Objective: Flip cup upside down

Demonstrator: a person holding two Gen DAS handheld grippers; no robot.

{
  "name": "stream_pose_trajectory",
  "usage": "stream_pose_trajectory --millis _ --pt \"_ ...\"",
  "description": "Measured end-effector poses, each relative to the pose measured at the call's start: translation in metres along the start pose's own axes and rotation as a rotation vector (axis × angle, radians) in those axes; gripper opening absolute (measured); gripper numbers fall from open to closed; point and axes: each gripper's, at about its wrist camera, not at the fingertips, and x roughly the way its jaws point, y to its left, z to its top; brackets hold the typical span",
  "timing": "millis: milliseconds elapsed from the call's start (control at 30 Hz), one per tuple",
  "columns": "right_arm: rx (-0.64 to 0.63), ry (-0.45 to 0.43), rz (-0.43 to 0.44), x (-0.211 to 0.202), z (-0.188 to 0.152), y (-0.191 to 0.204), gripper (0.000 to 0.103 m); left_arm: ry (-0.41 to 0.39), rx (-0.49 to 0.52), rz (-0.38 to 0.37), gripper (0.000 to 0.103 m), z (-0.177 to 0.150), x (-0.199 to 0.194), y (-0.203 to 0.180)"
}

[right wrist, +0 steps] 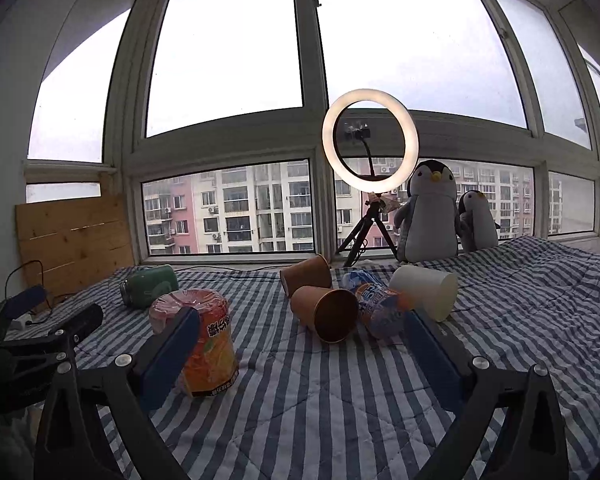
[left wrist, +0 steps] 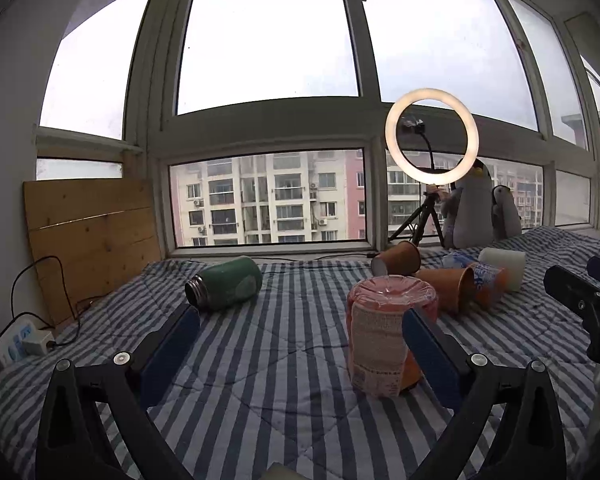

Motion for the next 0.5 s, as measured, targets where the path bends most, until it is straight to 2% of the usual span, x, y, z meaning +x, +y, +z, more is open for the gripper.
stream_pose_trajectory --millis 167,267,500 --pt "-0.01 -0.004 -0.01 0.0 -0.001 0.001 0.1 0.039 -0.066 -0.014 0.103 -0.001 0.009 0.012" --pt "-0.026 -0.006 -0.013 0.0 -0.002 0.003 0.1 0.031 -0.107 -0.011 0.103 -0.002 0.008 0.02" --pt "-0.008 -0.022 -0.018 -0.003 -0.001 0.001 0.1 -0.009 -0.08 0.01 0.103 -0.002 -0.002 0.015"
